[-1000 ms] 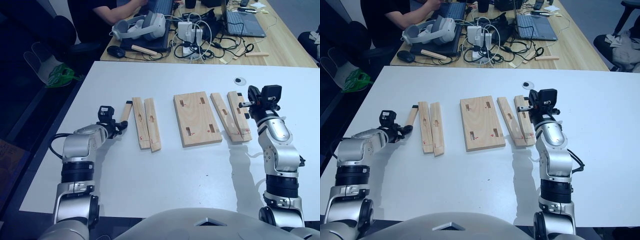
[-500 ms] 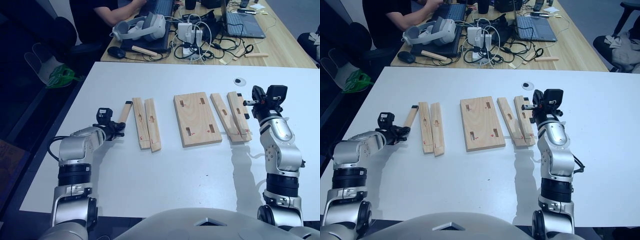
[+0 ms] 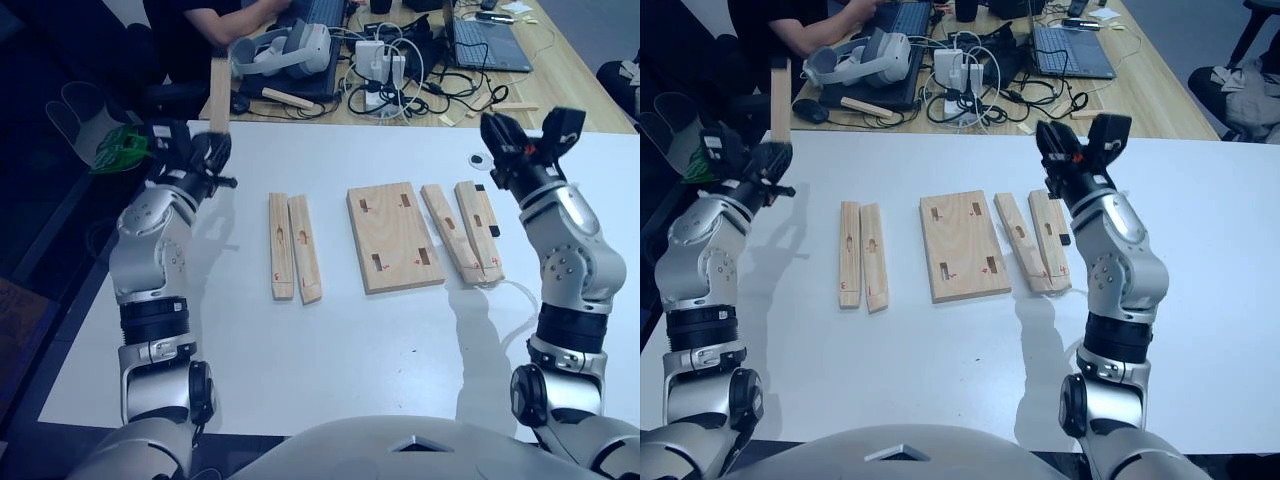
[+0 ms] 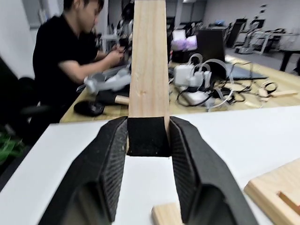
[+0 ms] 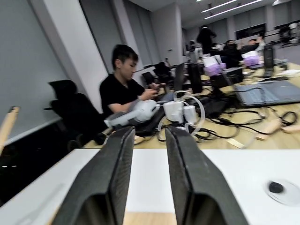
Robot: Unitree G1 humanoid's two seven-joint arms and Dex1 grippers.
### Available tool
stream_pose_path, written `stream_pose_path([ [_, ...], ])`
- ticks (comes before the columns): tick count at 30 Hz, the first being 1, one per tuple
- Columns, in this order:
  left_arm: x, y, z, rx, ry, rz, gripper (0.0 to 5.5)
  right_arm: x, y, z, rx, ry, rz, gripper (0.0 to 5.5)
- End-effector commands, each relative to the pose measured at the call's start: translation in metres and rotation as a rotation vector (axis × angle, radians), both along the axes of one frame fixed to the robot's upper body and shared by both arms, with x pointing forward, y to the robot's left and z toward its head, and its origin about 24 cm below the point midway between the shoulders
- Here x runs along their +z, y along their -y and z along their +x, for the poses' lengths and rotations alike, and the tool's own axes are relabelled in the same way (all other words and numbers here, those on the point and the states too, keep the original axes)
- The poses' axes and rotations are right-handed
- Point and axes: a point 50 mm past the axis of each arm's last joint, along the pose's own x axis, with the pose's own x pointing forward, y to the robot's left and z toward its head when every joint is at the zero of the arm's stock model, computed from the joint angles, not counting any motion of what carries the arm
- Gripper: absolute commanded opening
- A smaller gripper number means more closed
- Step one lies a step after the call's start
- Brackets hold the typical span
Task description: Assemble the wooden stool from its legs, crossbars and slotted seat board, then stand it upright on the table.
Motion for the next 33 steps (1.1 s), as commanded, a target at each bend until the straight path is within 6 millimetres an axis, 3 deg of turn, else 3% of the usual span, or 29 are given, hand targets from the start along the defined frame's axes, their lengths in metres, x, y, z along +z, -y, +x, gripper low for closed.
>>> stream_pose_path([
  [1, 0.018, 0.044, -0.006, -0.229, 0.159, 0.062, 1.31, 0.04, -0.036, -0.012, 0.337, 0.081, 0.163, 1.89],
  [8, 0.016, 0.084, -0.023, -0.431, 0.244, 0.157, 1.31, 0.047, -0.062, -0.026, 0.557, 0.042, 0.289, 3.05],
  [15, 0.019, 0.097, -0.033, -0.517, 0.273, 0.166, 1.31, 0.052, -0.066, -0.018, 0.482, 0.053, 0.329, 4.2],
  [20, 0.019, 0.101, -0.037, -0.545, 0.271, 0.165, 1.31, 0.051, -0.064, -0.009, 0.417, 0.054, 0.333, 4.2],
  [26, 0.013, 0.106, -0.04, -0.599, 0.277, 0.241, 1.31, 0.051, -0.074, -0.006, 0.467, 0.057, 0.3, 4.2],
  [33, 0.009, 0.101, -0.036, -0.578, 0.31, 0.282, 1.31, 0.05, -0.068, -0.002, 0.5, 0.014, 0.333, 2.95],
])
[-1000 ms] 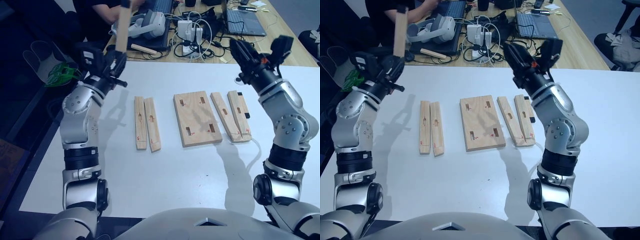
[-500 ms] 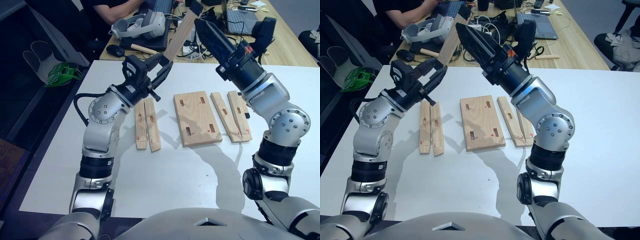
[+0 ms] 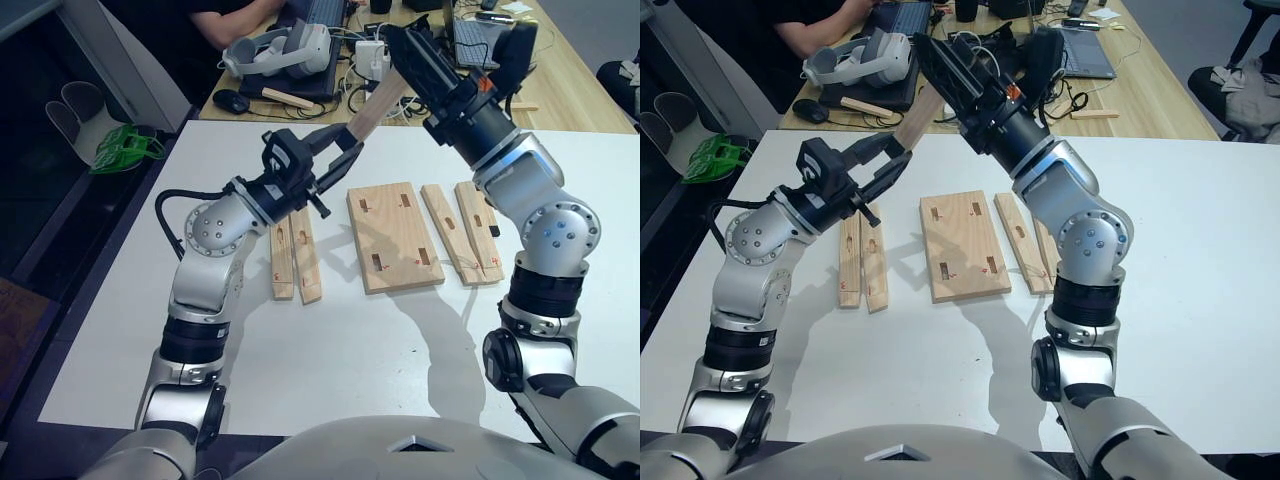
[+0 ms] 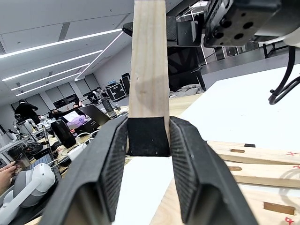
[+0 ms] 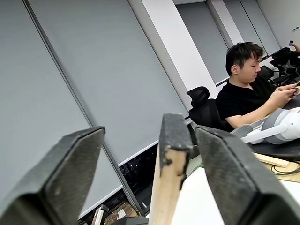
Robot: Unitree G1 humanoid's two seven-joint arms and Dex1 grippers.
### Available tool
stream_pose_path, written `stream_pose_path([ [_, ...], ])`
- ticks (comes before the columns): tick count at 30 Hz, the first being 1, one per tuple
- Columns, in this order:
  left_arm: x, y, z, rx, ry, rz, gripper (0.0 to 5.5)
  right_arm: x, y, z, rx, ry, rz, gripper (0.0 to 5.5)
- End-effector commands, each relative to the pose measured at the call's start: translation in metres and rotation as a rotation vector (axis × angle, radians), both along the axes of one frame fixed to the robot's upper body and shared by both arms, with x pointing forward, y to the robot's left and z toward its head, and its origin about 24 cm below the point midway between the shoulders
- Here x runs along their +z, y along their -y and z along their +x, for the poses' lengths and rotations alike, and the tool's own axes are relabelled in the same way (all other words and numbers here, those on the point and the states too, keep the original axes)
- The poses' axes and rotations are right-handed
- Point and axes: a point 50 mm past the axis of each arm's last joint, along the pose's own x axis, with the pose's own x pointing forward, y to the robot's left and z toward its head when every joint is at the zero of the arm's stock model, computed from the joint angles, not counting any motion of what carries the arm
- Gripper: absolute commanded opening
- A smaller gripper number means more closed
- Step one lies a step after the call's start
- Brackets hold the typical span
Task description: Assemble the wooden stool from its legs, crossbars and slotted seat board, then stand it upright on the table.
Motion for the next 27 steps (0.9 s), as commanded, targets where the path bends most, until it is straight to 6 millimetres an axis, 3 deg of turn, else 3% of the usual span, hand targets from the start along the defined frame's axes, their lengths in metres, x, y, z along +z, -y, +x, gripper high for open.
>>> stream_pose_path([
  [1, -0.003, -0.003, 0.003, 0.011, 0.028, 0.033, 1.31, 0.005, 0.004, 0.001, 0.046, -0.018, 0.012, 2.72],
  [16, 0.003, 0.014, -0.004, -0.067, 0.109, 0.063, 1.31, -0.007, 0.006, 0.0, 0.052, -0.085, 0.047, 0.42],
  [22, 0.007, 0.014, -0.002, -0.037, 0.122, 0.03, 1.31, -0.006, 0.01, -0.001, 0.026, -0.069, 0.06, 0.39],
  [27, 0.013, -0.006, 0.015, 0.142, 0.138, -0.021, 2.3, -0.003, 0.028, 0.004, -0.122, -0.05, 0.07, 0.39],
])
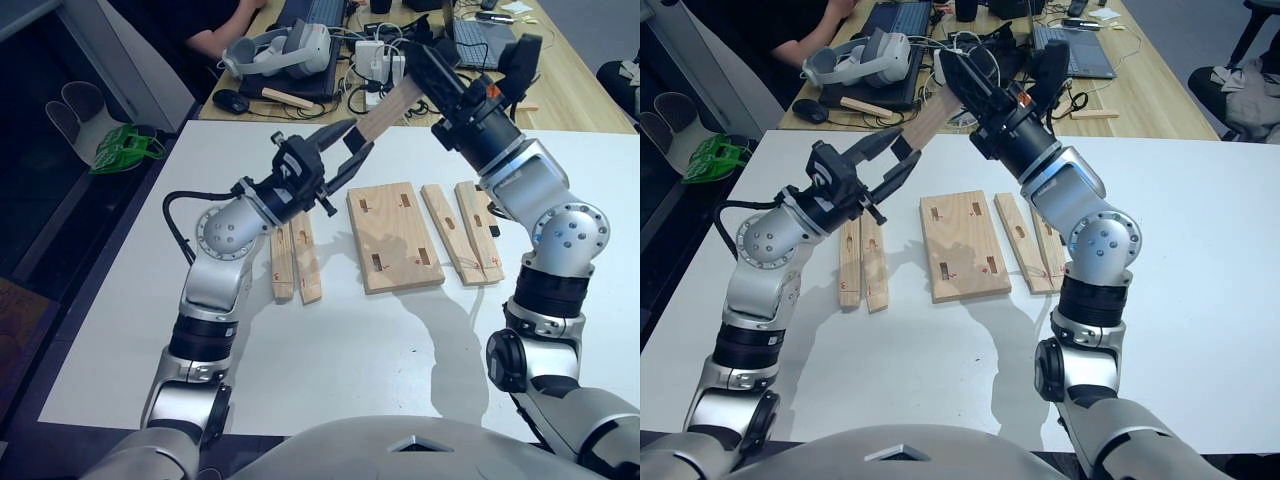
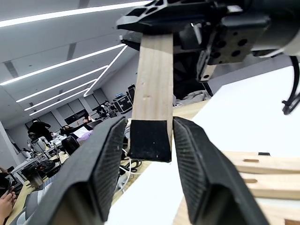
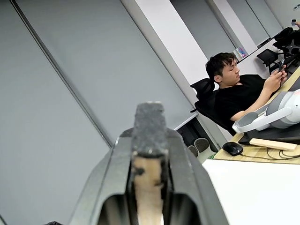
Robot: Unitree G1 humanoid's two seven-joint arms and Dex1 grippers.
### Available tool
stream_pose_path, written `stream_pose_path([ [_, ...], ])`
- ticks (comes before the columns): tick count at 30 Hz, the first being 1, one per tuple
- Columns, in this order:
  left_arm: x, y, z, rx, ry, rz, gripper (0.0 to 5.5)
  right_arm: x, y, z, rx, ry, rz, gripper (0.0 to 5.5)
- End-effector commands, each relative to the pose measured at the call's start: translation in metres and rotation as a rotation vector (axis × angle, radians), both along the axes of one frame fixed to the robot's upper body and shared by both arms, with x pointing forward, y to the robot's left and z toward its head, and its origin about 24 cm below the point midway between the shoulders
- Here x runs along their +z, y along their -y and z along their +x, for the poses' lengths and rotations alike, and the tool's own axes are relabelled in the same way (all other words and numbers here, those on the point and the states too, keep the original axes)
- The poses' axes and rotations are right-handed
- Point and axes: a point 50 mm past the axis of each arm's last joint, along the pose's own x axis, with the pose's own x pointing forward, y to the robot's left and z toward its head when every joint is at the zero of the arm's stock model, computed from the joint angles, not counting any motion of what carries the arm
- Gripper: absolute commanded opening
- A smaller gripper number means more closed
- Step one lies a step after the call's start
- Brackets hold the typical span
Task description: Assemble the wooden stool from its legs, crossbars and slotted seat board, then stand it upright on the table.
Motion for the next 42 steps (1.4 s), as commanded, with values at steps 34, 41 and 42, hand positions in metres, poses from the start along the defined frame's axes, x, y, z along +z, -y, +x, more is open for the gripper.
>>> stream_pose_path([
  [34, -0.047, -0.021, 0.018, 0.5, -0.482, -0.489, 5.24, -0.116, 0.09, 0.009, -0.456, -0.055, -0.758, 0.38],
  [41, -0.047, -0.023, 0.02, 0.506, -0.498, -0.481, 5.24, -0.117, 0.051, 0.019, -0.543, -0.092, -0.976, 0.38],
  [42, -0.048, -0.023, 0.019, 0.507, -0.501, -0.479, 5.24, -0.116, 0.05, 0.02, -0.561, -0.087, -0.988, 0.38],
])
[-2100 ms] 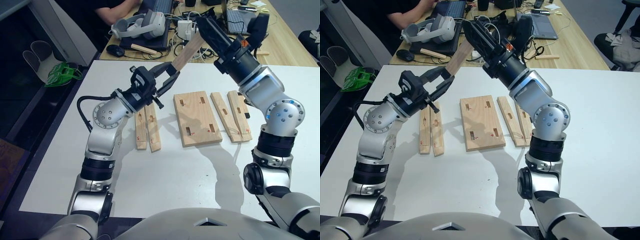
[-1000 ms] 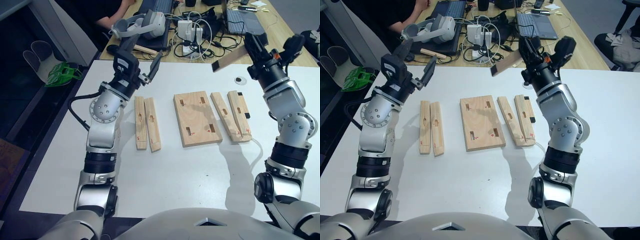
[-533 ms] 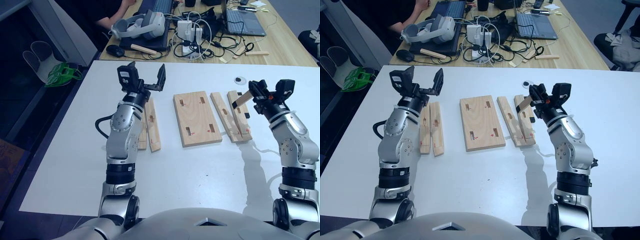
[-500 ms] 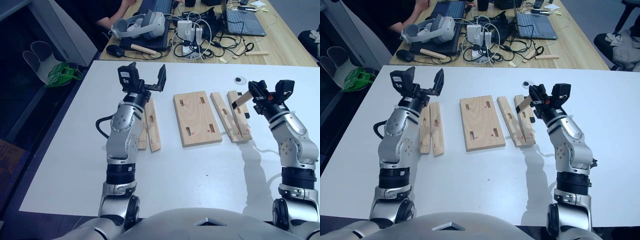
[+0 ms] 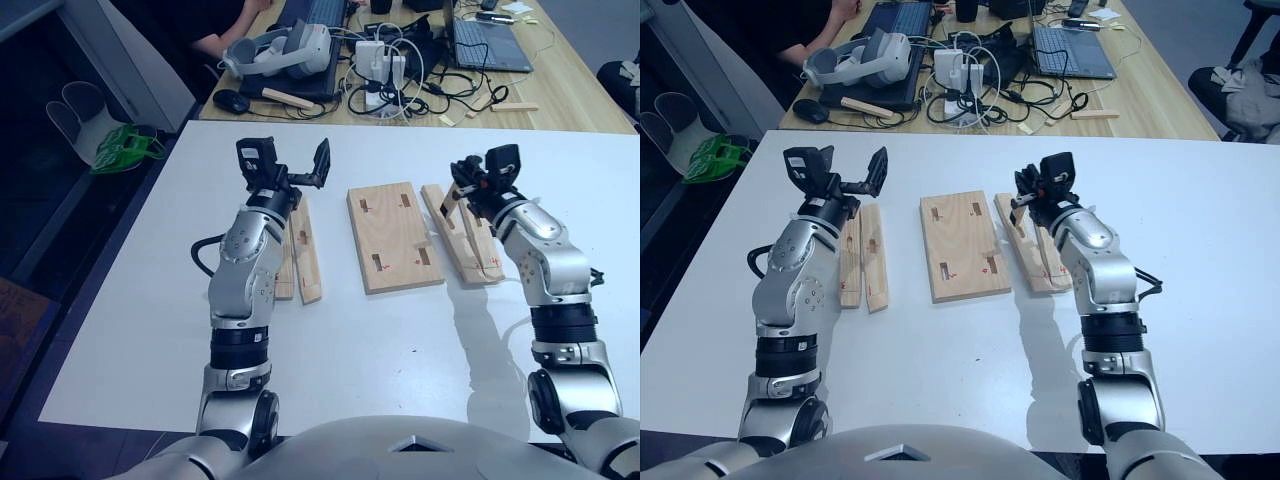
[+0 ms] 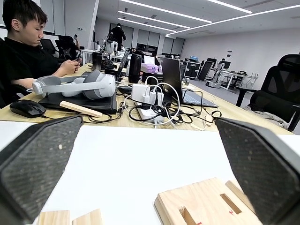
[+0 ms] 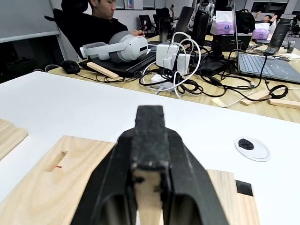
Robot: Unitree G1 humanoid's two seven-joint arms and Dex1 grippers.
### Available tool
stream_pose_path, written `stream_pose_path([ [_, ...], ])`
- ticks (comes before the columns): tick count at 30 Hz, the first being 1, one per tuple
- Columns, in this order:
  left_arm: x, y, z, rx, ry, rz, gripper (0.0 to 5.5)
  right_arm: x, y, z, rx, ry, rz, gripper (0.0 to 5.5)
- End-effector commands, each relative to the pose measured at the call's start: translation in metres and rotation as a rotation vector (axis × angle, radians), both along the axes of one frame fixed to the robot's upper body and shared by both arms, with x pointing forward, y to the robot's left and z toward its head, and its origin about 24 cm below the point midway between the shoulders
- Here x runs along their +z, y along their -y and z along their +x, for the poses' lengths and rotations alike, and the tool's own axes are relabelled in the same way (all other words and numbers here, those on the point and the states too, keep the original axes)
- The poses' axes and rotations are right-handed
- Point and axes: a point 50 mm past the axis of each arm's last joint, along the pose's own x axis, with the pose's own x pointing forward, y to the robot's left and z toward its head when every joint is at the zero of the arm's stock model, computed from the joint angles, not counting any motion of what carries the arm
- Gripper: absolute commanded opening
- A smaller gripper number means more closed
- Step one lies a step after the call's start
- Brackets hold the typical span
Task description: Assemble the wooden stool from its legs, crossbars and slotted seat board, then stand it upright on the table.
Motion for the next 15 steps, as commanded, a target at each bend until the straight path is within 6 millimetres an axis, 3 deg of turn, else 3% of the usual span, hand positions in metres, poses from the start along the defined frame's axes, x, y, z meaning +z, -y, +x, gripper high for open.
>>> stream_pose_path([
  [1, 0.0018, -0.0006, 0.0021, -0.007, -0.01, 0.012, 5.24, 0.0047, -0.008, 0.0046, -0.05, 0.028, -0.079, 0.38],
  [15, 0.0001, 0.0003, 0.0037, -0.015, -0.023, 0.017, 5.24, 0.0031, -0.0072, 0.001, -0.078, -0.018, -0.085, 0.38],
])
